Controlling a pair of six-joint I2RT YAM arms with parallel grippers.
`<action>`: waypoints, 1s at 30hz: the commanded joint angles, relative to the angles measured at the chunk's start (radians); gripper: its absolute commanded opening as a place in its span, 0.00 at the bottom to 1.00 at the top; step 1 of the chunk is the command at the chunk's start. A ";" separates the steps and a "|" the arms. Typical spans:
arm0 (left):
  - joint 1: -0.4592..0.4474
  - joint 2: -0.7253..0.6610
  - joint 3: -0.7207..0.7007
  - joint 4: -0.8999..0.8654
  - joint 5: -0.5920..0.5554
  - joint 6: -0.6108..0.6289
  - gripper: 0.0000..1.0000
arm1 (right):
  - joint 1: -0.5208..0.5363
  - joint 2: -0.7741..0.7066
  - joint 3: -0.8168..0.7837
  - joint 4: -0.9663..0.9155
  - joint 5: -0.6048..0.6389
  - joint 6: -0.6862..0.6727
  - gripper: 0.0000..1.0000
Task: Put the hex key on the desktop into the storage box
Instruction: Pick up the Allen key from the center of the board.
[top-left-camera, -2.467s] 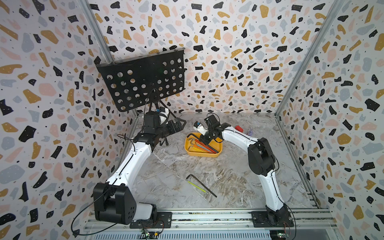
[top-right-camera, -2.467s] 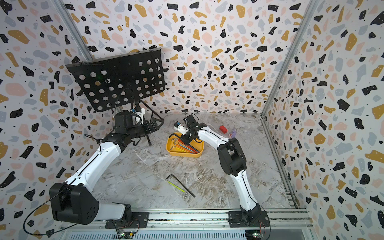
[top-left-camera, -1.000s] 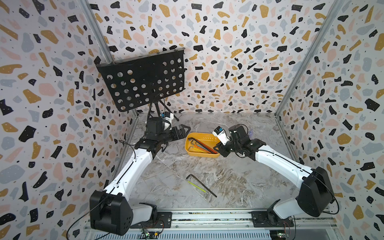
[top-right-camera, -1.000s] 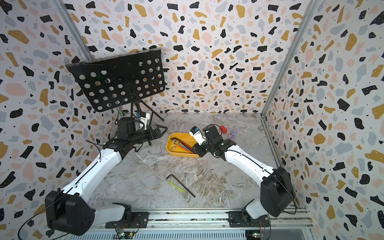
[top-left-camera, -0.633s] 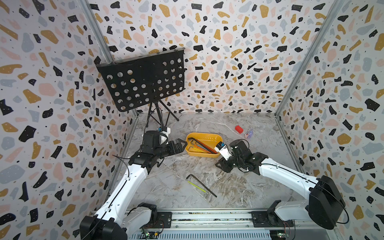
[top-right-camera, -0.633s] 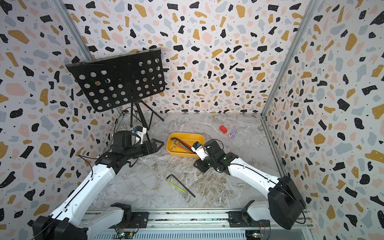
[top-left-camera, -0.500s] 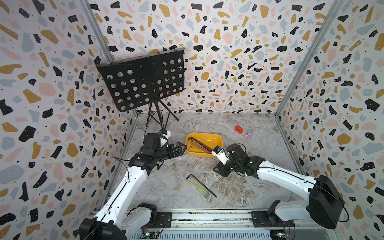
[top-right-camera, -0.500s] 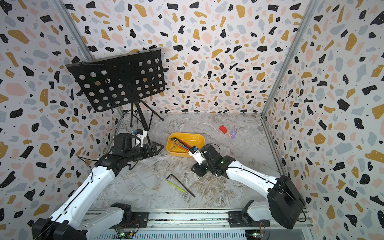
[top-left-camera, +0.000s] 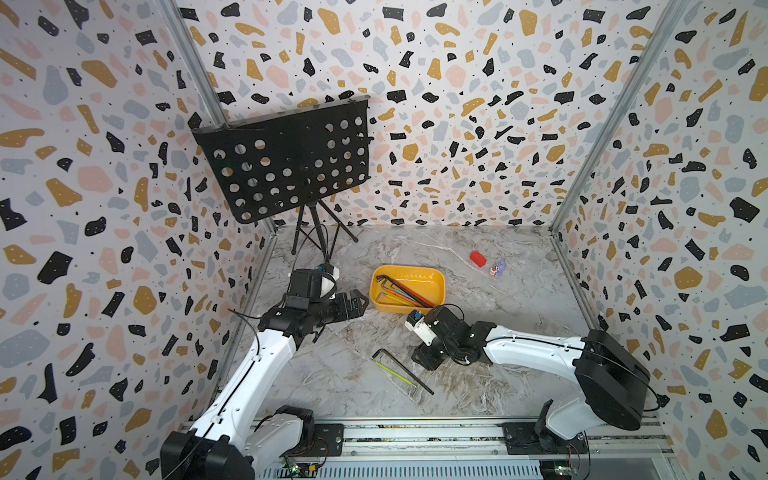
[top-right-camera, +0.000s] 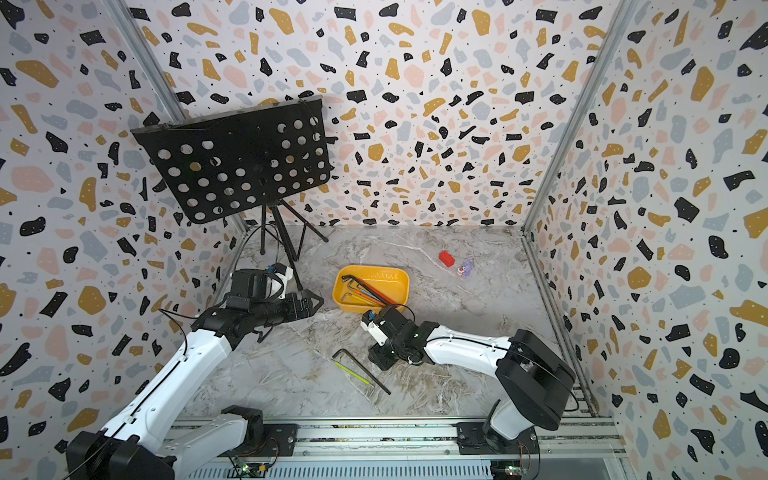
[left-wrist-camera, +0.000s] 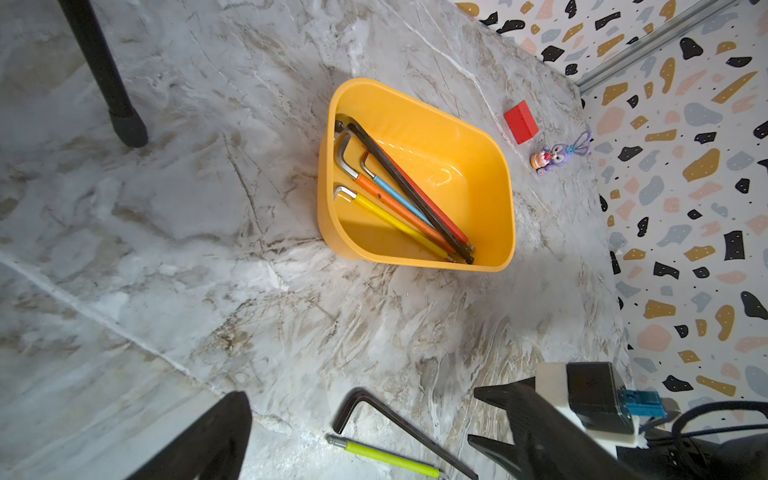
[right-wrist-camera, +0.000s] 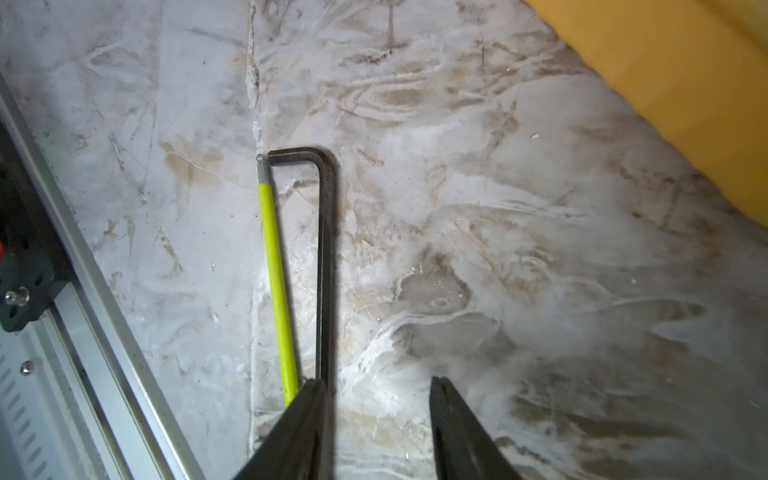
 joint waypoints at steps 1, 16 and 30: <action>0.000 0.050 0.030 -0.005 0.007 0.004 1.00 | 0.024 0.018 0.074 -0.047 0.057 0.017 0.47; -0.002 0.346 0.123 -0.141 0.186 0.029 0.98 | 0.097 0.126 0.158 -0.071 0.116 0.052 0.48; -0.001 0.350 0.143 -0.168 0.146 0.041 0.97 | 0.157 0.215 0.211 -0.106 0.167 0.051 0.48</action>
